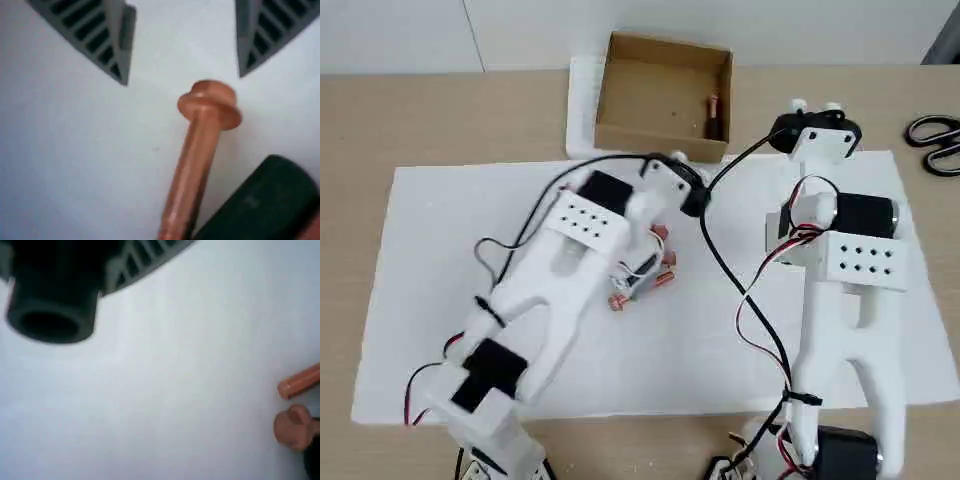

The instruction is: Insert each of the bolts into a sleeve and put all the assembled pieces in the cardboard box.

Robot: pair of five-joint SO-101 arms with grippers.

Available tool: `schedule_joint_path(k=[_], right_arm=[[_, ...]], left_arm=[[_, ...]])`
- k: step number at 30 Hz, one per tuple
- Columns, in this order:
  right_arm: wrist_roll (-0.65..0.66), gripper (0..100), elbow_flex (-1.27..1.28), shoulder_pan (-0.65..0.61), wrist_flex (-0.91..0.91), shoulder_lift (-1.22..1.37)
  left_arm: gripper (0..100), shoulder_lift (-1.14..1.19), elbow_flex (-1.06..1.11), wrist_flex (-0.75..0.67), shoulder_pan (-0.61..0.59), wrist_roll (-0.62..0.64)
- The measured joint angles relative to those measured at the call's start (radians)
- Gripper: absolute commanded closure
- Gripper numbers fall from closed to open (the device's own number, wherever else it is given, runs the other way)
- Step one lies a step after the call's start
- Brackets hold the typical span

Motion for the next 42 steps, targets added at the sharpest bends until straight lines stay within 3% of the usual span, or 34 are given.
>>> schedule_joint_path(k=[16,26,31,42], right_arm=[[0.000,99.5,0.000,0.000,0.000,0.000],[0.000,99.5,0.000,0.000,0.000,0.000],[0.000,99.5,0.000,0.000,0.000,0.000],[0.000,99.5,0.000,0.000,0.000,0.000]], left_arm=[[87,0.192,0.000,-0.123,0.011,0.003],[87,0.233,-0.018,-0.124,0.014,0.014],[95,0.233,-0.018,-0.124,0.018,0.025],[99,0.235,-0.018,-0.104,0.066,0.011]])
